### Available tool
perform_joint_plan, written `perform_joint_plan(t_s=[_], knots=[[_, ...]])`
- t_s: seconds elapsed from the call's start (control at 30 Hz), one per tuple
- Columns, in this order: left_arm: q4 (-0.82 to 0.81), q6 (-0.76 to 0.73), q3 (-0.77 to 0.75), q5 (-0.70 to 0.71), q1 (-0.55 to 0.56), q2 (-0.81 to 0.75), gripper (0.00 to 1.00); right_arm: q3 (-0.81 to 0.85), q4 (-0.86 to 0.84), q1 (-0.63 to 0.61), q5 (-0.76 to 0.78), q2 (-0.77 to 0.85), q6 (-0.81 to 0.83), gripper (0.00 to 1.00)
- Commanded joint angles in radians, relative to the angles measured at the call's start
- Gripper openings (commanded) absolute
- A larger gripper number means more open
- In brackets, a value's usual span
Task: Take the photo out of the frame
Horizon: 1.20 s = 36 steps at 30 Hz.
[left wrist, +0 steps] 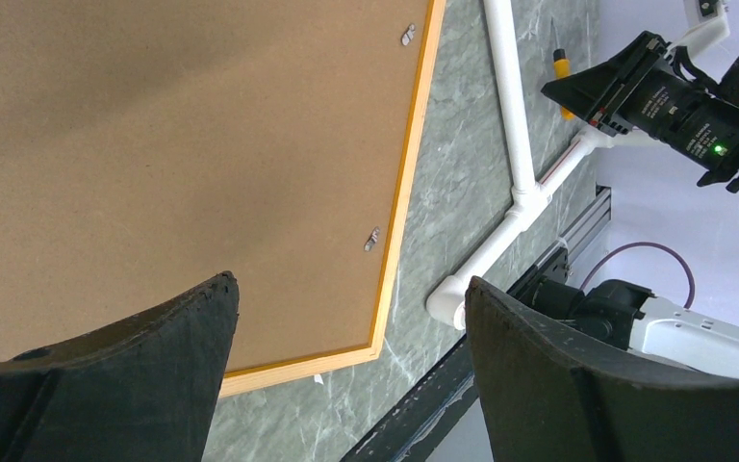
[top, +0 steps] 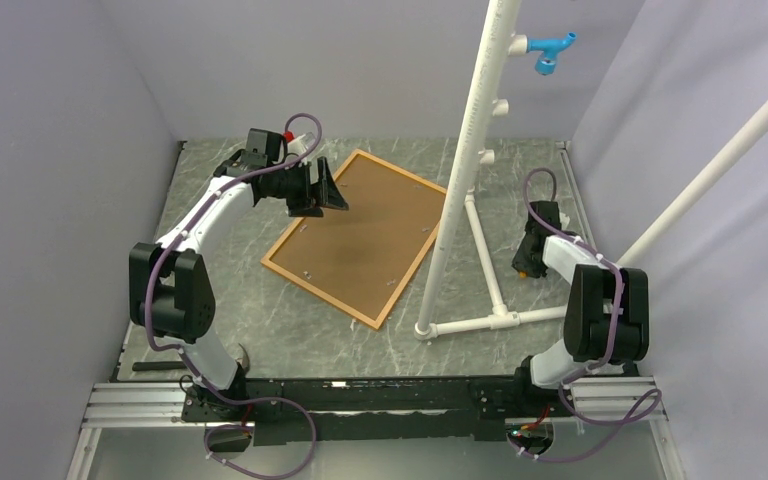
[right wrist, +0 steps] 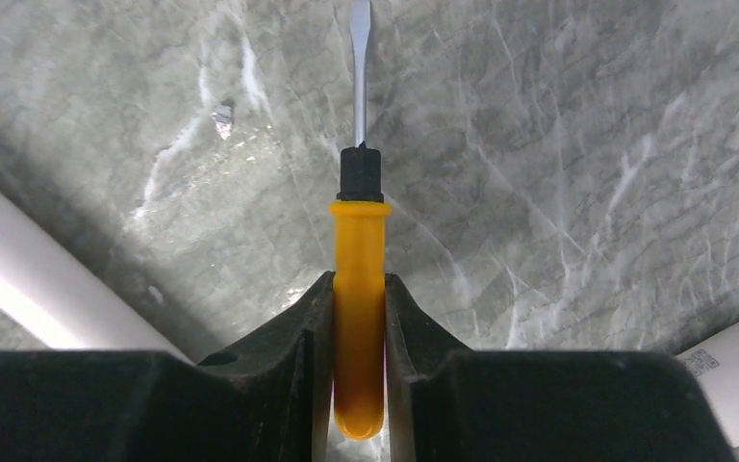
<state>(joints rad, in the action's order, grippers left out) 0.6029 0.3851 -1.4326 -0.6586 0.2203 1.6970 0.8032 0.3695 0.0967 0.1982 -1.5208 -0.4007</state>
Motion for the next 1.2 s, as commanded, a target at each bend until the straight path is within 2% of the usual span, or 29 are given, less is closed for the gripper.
perform_joint_plan(t_s=[0.0,0.23,0.47,0.6,0.7,0.8,0.93,1.17], knots=[[-0.024,-0.035,-0.006,-0.023,0.001,-0.027,0.89,0.017,0.006,0.004,0.018,-0.030,0.006,0.27],[-0.025,-0.026,-0.019,-0.057,-0.001,0.006,0.88,0.015,0.002,0.004,0.013,-0.020,0.011,0.35],[-0.044,-0.012,-0.010,-0.089,-0.001,0.015,0.88,0.037,0.021,-0.022,0.057,0.081,0.007,0.38],[-0.037,-0.019,-0.015,-0.073,-0.001,0.010,0.88,0.040,0.017,-0.079,0.059,0.215,-0.003,0.44],[-0.041,-0.016,-0.010,-0.079,-0.001,0.015,0.88,0.082,0.032,-0.204,0.062,0.284,-0.025,0.52],[-0.054,-0.007,-0.001,-0.090,-0.001,0.019,0.88,0.104,0.004,-0.294,-0.058,0.288,-0.092,0.57],[-0.067,-0.001,0.007,-0.101,0.003,0.025,0.88,0.038,-0.163,-0.379,-0.280,0.239,-0.259,0.60],[-0.045,-0.030,0.002,-0.063,0.031,0.033,0.90,-0.016,-0.396,-0.465,-0.421,0.066,-0.372,0.62]])
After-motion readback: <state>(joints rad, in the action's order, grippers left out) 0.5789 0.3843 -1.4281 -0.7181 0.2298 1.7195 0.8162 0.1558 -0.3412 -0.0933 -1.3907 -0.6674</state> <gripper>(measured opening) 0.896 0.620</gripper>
